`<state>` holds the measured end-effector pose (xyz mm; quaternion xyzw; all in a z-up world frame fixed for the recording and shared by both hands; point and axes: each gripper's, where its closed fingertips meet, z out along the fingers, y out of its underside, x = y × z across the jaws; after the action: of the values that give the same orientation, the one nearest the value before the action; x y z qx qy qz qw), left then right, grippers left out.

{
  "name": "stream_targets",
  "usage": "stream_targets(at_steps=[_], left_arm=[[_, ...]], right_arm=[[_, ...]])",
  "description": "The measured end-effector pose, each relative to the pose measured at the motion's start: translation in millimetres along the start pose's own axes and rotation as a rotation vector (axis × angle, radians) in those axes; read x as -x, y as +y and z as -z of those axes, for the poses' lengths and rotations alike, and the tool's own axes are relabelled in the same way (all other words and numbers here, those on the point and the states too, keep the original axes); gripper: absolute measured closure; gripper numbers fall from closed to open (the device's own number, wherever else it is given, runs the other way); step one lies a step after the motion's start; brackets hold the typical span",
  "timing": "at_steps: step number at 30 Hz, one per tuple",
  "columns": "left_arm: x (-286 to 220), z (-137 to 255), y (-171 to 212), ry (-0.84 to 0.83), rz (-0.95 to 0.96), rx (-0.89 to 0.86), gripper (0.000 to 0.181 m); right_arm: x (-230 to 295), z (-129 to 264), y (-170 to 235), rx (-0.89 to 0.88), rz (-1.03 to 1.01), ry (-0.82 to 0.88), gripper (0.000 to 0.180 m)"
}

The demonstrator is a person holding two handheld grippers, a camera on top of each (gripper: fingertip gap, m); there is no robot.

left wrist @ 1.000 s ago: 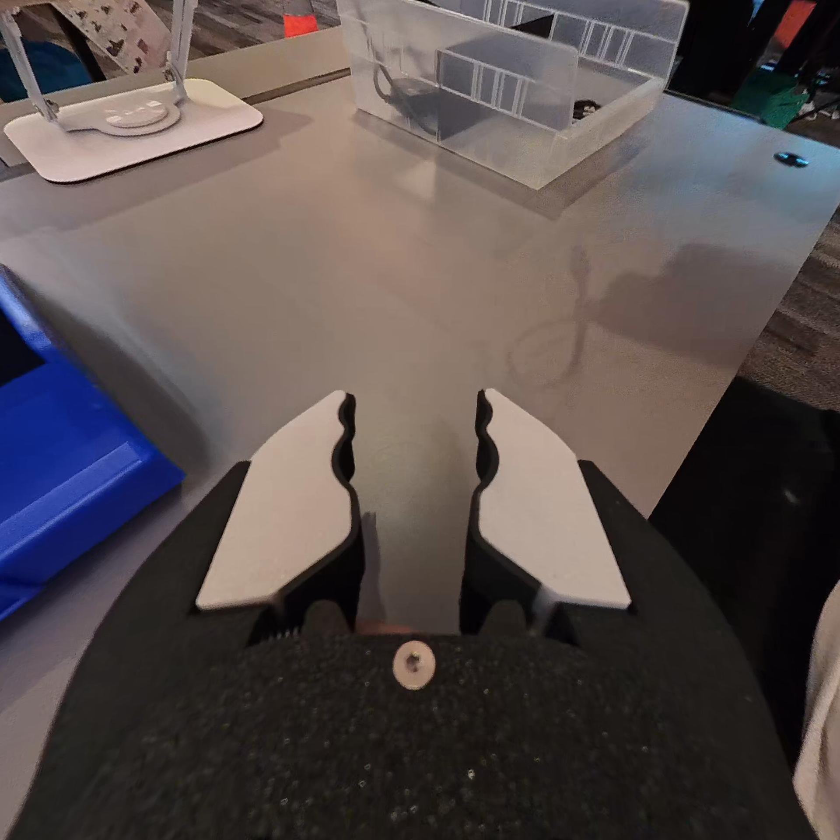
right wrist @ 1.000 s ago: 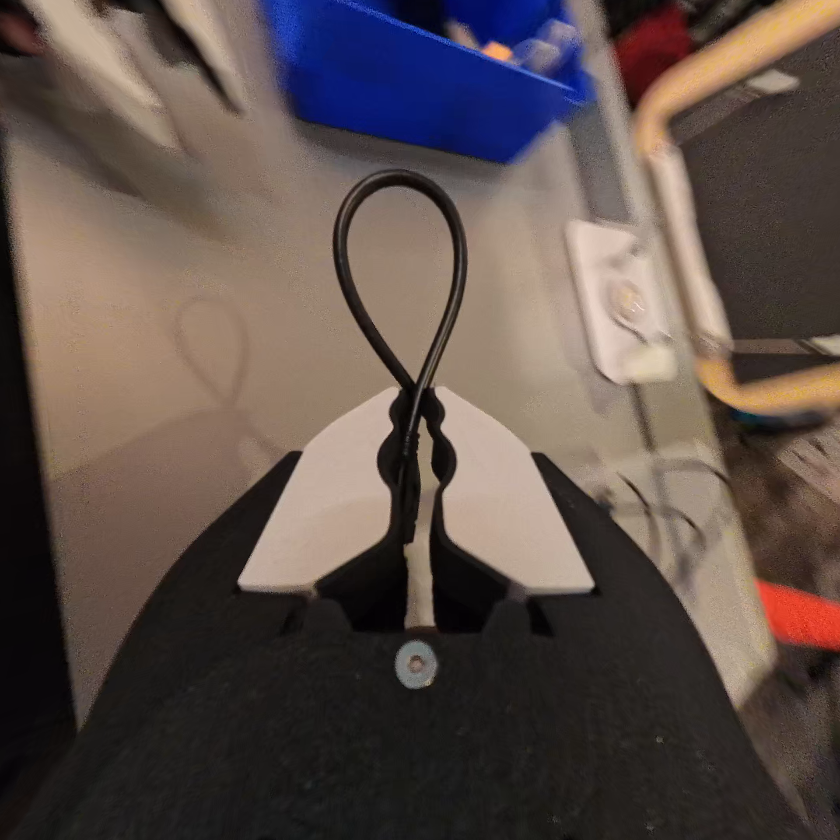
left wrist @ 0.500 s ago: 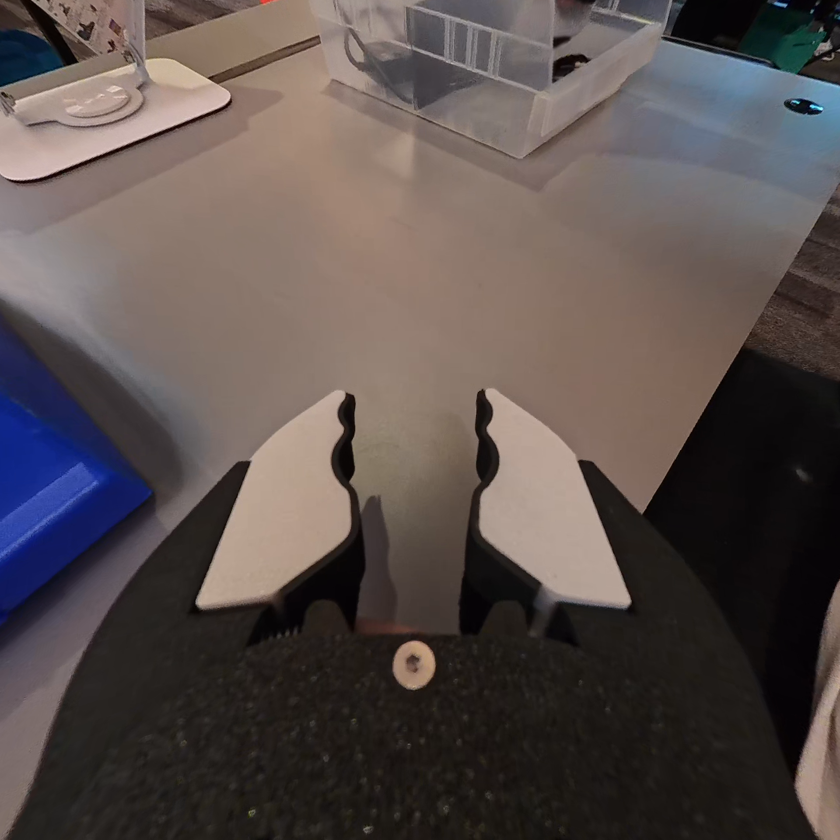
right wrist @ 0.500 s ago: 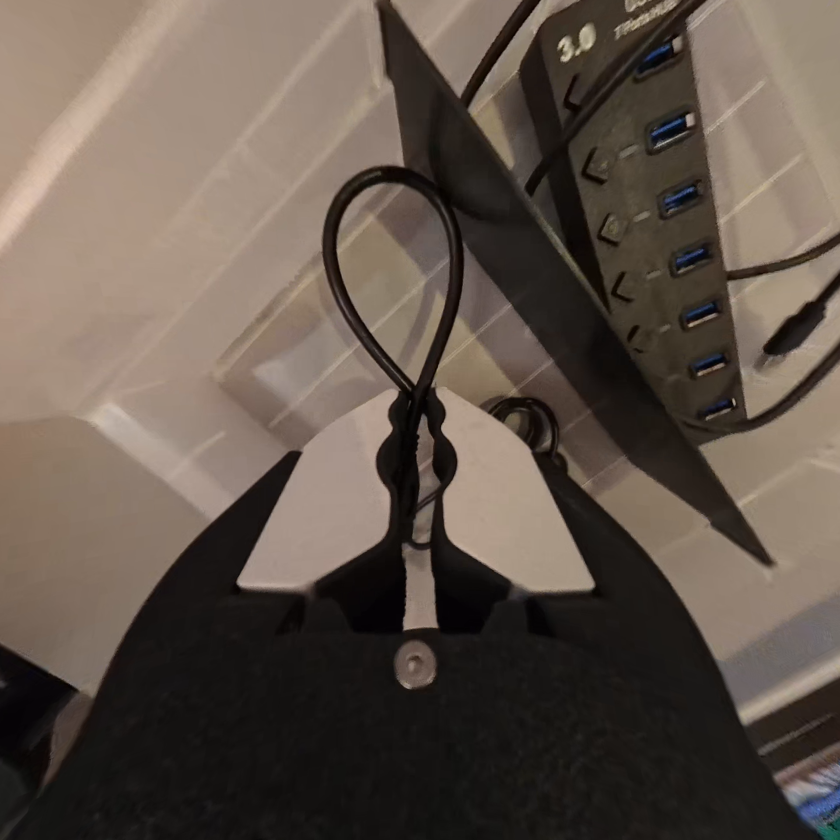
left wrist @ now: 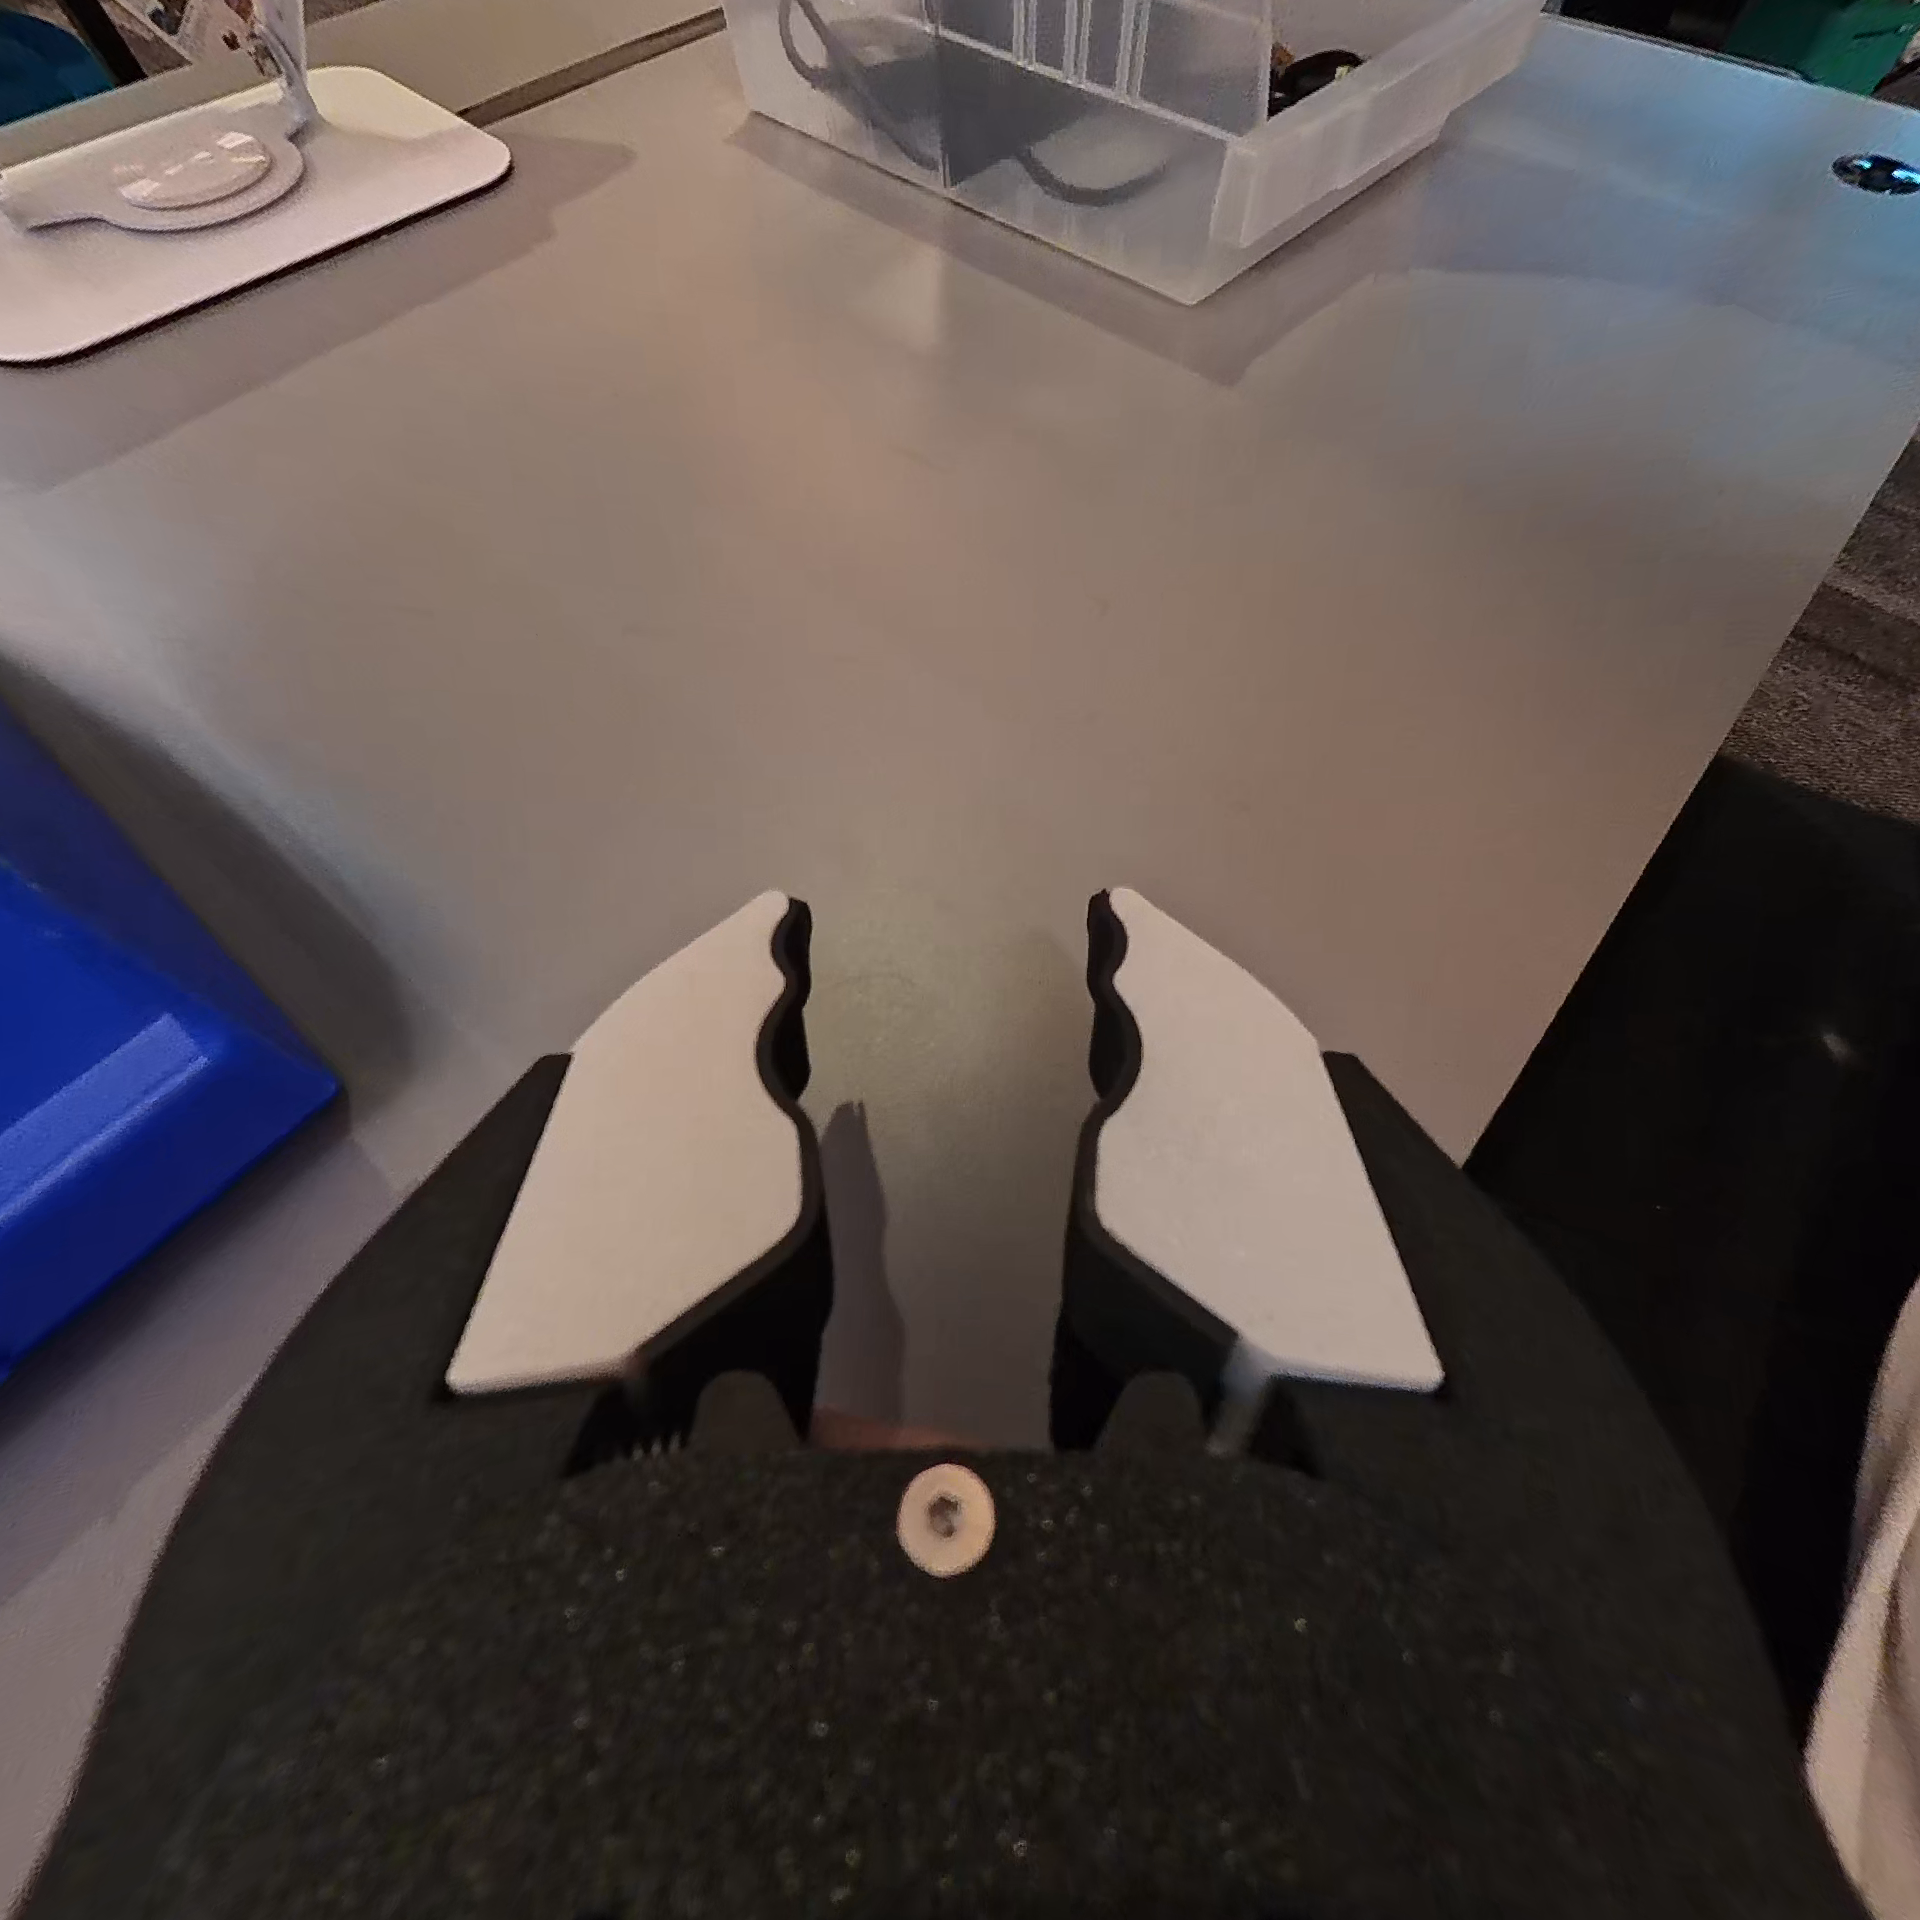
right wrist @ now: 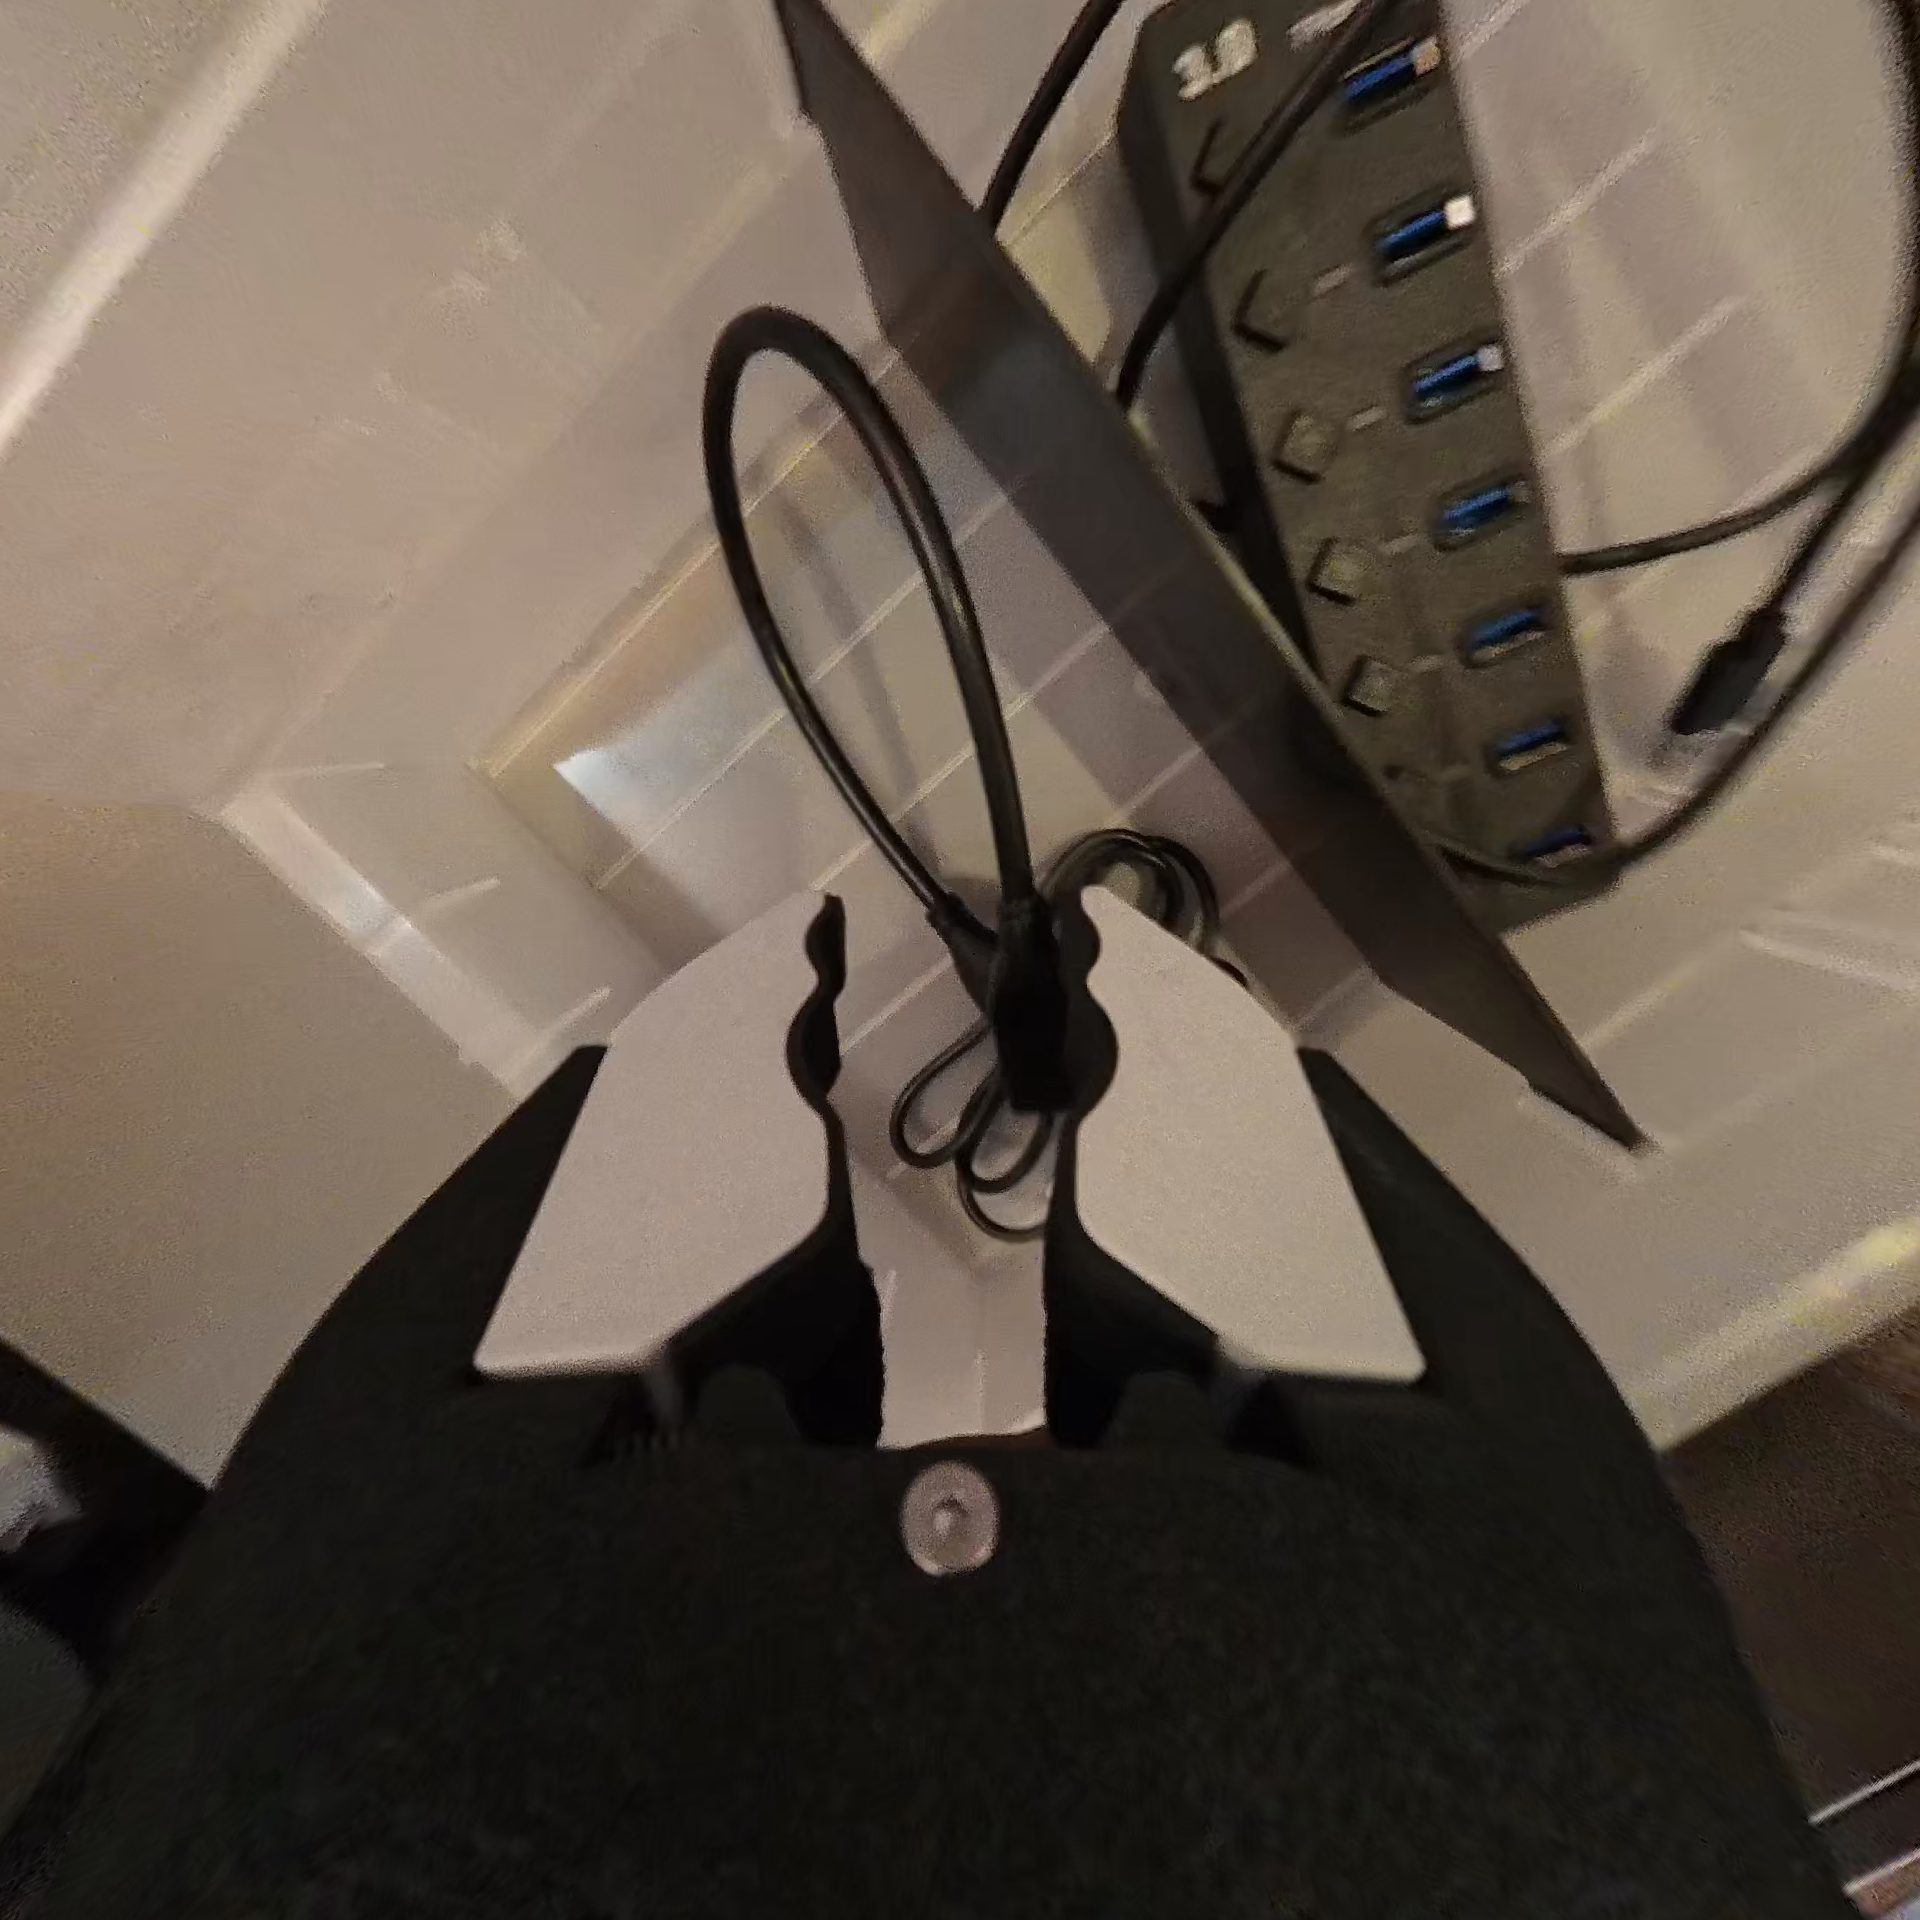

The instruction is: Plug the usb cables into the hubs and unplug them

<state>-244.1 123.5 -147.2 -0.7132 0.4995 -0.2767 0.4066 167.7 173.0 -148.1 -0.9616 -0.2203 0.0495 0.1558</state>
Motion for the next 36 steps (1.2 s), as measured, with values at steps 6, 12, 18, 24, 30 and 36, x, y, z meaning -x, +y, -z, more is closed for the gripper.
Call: stream_targets(at_steps=[6, 12, 18, 24, 30, 36], left_arm=[[0, -3, 0, -0.003, -0.009, 0.008, 0.13], [-1, -7, 0, -0.003, -0.02, 0.022, 0.13], [7, -2, -1, -0.029, -0.01, 0.004, 0.13], [11, 9, -11, -0.027, 0.025, -0.081, 0.128], [16, 14, -21, -0.015, 0.062, -0.15, 0.126], [89, 47, -80, -0.022, 0.139, -0.174, 0.131]], right_arm=[[-21, 36, -2, -0.15, -0.05, 0.179, 0.149], [-13, 27, -5, -0.107, -0.011, 0.216, 0.151], [72, 38, -30, -0.424, -0.08, 0.192, 0.149], [201, 27, -20, -0.815, -0.193, 0.038, 0.15], [230, 16, -2, -0.843, -0.124, 0.121, 0.148], [225, 2, -3, -0.816, -0.105, 0.109, 0.149]])
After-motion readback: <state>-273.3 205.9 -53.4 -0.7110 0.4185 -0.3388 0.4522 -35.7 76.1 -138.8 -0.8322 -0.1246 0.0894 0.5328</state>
